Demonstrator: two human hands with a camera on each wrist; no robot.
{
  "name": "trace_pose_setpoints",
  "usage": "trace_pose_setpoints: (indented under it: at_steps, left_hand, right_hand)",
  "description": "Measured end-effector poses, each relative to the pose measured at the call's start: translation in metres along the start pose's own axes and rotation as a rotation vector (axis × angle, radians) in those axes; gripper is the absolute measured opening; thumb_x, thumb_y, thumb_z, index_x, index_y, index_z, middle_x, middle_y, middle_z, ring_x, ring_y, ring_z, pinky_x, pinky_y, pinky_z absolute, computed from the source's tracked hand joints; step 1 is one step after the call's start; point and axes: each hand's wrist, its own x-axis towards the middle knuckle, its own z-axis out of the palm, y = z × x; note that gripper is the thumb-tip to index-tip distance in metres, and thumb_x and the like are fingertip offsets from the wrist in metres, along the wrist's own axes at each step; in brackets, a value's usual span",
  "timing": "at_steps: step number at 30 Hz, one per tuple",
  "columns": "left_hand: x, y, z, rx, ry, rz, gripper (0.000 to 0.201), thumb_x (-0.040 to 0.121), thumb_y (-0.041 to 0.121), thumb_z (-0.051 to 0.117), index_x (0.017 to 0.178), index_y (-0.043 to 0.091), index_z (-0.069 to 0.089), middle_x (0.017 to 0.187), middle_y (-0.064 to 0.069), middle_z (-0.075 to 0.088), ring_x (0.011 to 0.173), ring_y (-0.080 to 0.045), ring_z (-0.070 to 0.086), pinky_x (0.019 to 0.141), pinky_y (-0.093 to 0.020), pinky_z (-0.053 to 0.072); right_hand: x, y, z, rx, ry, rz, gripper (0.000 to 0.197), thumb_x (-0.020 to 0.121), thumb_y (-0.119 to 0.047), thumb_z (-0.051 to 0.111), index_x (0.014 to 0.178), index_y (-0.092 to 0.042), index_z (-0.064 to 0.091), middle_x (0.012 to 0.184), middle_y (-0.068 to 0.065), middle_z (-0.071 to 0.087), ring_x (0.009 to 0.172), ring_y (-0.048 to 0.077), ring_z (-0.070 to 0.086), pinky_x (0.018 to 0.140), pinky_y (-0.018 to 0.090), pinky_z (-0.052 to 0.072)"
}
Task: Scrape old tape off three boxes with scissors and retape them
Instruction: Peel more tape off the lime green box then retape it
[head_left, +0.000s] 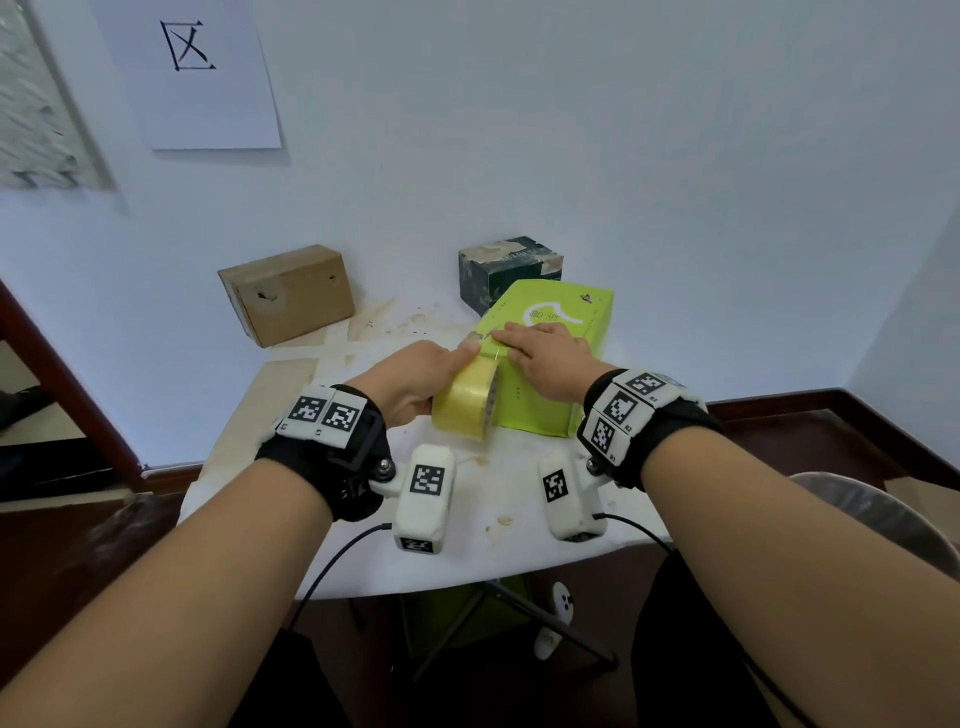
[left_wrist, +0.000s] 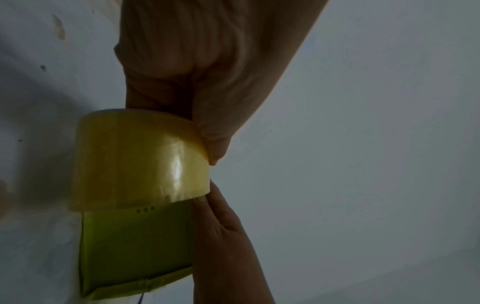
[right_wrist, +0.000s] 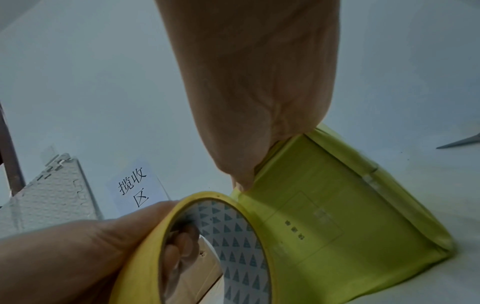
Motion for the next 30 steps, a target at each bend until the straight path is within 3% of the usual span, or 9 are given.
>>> trace_pose_setpoints:
  at_steps: [6,13,17,21,26,30]
  left_hand:
    - [-0.003,-0.016,0.003,0.041,-0.005,-0.090,0.048,0.098,0.041,0.050,0.117,-0.003,0.058,0.110,-0.015,0.067,0.096,-0.028,0.065,0.085,-0.039,0.055]
    - [0.002,-0.018,0.005,0.041,0.052,-0.061,0.037,0.093,0.041,0.059,0.101,0.006,0.053,0.088,-0.007,0.062,0.074,-0.018,0.060,0.063,-0.030,0.055]
    - [0.004,-0.024,0.007,-0.103,0.046,-0.058,0.029,0.091,0.034,0.064,0.107,0.013,0.051,0.102,-0.007,0.063,0.084,-0.019,0.061,0.074,-0.036,0.054]
    - [0.005,-0.022,0.004,-0.169,-0.002,-0.067,0.018,0.092,0.028,0.063,0.101,0.012,0.059,0.094,-0.005,0.067,0.077,-0.017,0.063,0.067,-0.030,0.054]
    - [0.006,-0.023,0.005,-0.198,-0.023,-0.101,0.012,0.093,0.025,0.061,0.093,0.014,0.057,0.088,-0.005,0.066,0.072,-0.016,0.063,0.059,-0.028,0.053]
    - [0.007,-0.024,0.007,-0.260,-0.075,-0.134,0.011,0.094,0.023,0.060,0.099,0.013,0.058,0.090,-0.007,0.068,0.071,-0.019,0.066,0.055,-0.031,0.058]
  right_hand:
    - [-0.001,0.000,0.001,0.020,-0.006,0.011,0.043,0.105,-0.026,0.025,0.147,-0.035,0.029,0.157,-0.016,0.018,0.142,0.019,0.014,0.112,0.045,0.012]
    - [0.002,0.001,0.001,0.033,0.002,0.017,0.043,0.104,-0.027,0.027,0.146,-0.036,0.031,0.156,-0.016,0.019,0.142,0.020,0.014,0.112,0.045,0.012]
    - [0.002,0.002,0.001,0.027,0.005,0.020,0.043,0.104,-0.027,0.027,0.146,-0.036,0.030,0.156,-0.015,0.019,0.142,0.021,0.015,0.112,0.045,0.013]
    - [0.001,0.000,0.001,0.033,0.004,0.025,0.043,0.104,-0.026,0.028,0.146,-0.036,0.031,0.156,-0.015,0.020,0.141,0.023,0.016,0.112,0.046,0.013]
    - [0.001,0.000,0.000,0.028,0.009,0.022,0.043,0.104,-0.026,0.028,0.146,-0.035,0.032,0.156,-0.015,0.020,0.141,0.024,0.018,0.112,0.046,0.015]
    - [0.002,0.000,0.001,0.018,0.009,0.019,0.043,0.104,-0.026,0.028,0.146,-0.036,0.031,0.156,-0.015,0.020,0.141,0.023,0.017,0.112,0.047,0.014]
